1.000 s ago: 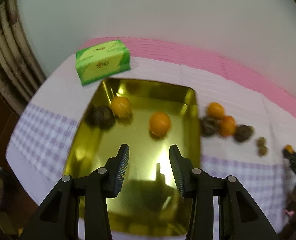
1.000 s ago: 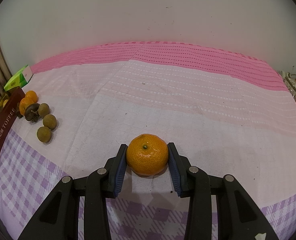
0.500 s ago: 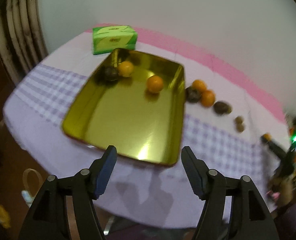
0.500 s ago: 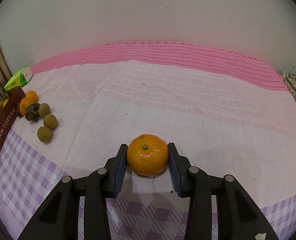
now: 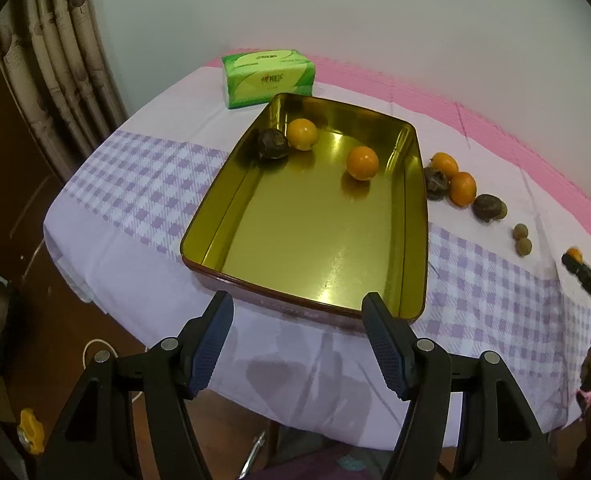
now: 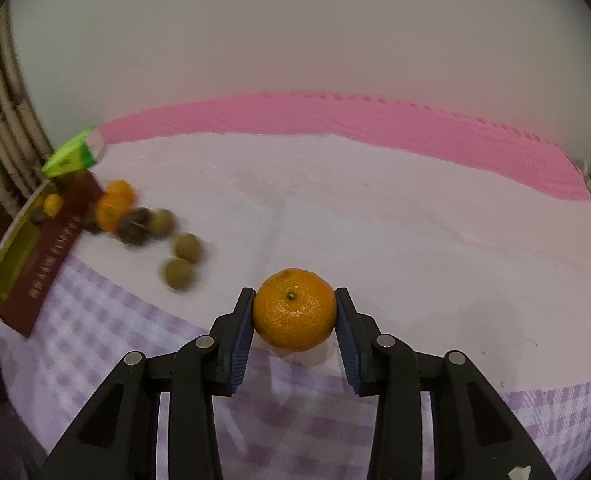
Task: Organize fruits
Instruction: 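Lower the mandarin into the gold tray and open right gripper while left withdraws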
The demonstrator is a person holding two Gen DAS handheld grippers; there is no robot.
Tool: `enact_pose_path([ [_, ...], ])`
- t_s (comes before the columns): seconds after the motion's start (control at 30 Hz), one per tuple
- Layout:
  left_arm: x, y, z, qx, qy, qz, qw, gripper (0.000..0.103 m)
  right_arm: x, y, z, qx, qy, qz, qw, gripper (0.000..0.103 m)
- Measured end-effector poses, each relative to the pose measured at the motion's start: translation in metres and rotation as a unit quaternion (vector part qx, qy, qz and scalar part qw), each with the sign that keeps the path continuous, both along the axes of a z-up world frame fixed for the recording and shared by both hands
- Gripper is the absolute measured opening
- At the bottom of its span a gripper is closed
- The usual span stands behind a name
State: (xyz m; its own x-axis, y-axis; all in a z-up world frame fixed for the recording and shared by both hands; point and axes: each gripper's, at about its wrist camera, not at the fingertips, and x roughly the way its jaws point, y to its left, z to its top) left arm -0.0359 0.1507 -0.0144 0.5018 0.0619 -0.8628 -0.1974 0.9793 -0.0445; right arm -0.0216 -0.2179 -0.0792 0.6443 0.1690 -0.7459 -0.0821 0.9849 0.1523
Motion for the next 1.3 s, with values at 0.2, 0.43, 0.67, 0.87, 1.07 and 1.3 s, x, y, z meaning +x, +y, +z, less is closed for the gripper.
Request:
enact_pose_path([
  [0.2, -0.006, 0.001, 0.013, 0.001, -0.032, -0.005, 0.9995, 0.067, 0.003, 0.061, 0.035, 0.03, -0.018, 0.069, 0.997, 0.036],
  [0.43, -0.008, 0.016, 0.016, 0.0, -0.04, 0.032, 0.9987, 0.069, 0.013, 0.165, 0.065, 0.043, -0.027, 0.183, 0.982, 0.036],
  [0.67, -0.008, 0.034, 0.012, 0.024, -0.03, 0.08, 0.9961, 0.07, 0.035, 0.26, 0.066, 0.034, -0.013, 0.272, 0.962, 0.036],
  [0.87, -0.003, 0.042, 0.003, 0.03, -0.003, 0.088, 0.9957, 0.07, 0.054, 0.301, 0.048, 0.029, 0.016, 0.295, 0.955, 0.036],
  [1.07, -0.001, 0.048, 0.0, 0.034, 0.007, 0.098, 0.9946, 0.07, 0.069, 0.322, 0.038, 0.024, 0.039, 0.296, 0.954, 0.036],
  [1.3, 0.001, 0.056, -0.007, 0.028, 0.026, 0.11, 0.9931, 0.071, 0.083, 0.342, 0.033, 0.016, 0.051, 0.299, 0.953, 0.036],
])
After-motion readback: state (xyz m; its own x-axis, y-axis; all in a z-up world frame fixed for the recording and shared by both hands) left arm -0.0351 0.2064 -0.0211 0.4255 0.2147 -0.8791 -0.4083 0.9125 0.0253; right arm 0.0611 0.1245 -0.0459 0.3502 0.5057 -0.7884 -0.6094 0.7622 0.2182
